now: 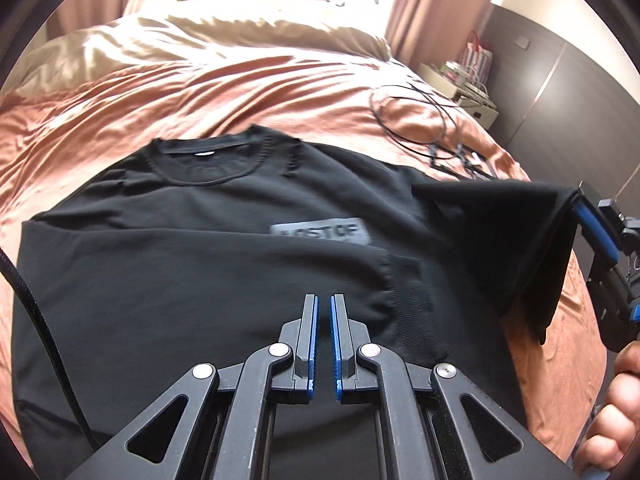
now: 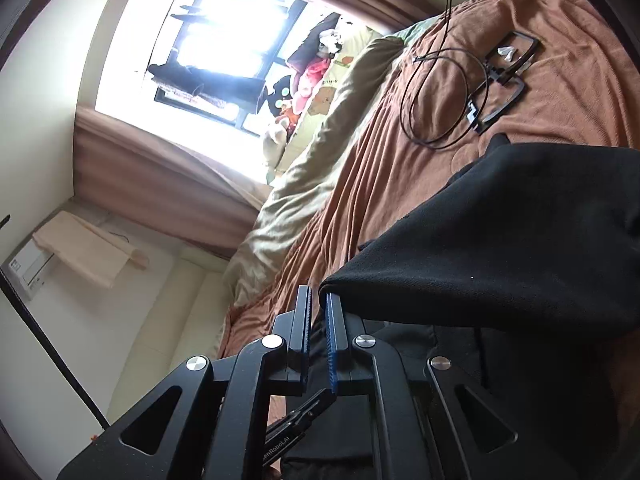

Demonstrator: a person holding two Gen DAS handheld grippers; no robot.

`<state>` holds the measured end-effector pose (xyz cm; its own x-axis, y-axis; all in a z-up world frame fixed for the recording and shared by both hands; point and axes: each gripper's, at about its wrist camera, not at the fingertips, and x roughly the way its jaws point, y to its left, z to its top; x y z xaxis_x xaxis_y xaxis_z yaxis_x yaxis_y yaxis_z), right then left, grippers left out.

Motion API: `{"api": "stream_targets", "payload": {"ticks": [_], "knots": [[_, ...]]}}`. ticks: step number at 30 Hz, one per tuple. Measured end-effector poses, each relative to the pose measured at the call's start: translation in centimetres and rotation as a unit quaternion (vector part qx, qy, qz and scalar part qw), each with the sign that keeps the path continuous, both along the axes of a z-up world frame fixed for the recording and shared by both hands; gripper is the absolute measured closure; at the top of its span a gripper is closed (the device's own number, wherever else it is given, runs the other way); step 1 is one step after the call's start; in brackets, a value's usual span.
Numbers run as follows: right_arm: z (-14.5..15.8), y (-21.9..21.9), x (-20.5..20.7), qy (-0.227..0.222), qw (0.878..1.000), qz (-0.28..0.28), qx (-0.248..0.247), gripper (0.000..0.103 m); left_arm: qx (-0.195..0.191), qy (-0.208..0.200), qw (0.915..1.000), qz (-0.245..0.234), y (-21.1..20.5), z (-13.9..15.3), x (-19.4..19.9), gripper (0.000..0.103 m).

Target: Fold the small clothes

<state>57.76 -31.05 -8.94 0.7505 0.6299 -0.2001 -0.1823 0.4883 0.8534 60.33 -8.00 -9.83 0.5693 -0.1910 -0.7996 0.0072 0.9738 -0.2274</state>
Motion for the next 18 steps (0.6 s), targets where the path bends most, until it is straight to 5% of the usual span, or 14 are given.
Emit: {"api": "stream_targets", "payload": {"ticks": [12,16,18], "knots": [[-1.9,5.4,4.5,0.047,0.994,0.059,-0.084,0.099,-0.030,0.007,0.9988,0.039,6.8,-1.4,-1.9,0.097],[-2.3,5.9,5.5,0.094,0.989,0.059,-0.094,0.099,-0.034,0.010,0.9984,0.045,7.9,-1.5,-2.7,0.097],[-2.3,5.8,5.4,0.122,0.986,0.060,-0.097,0.088,-0.034,0.011,0.9981,0.050,8.4,-1.3,-3.1,0.097]]}}
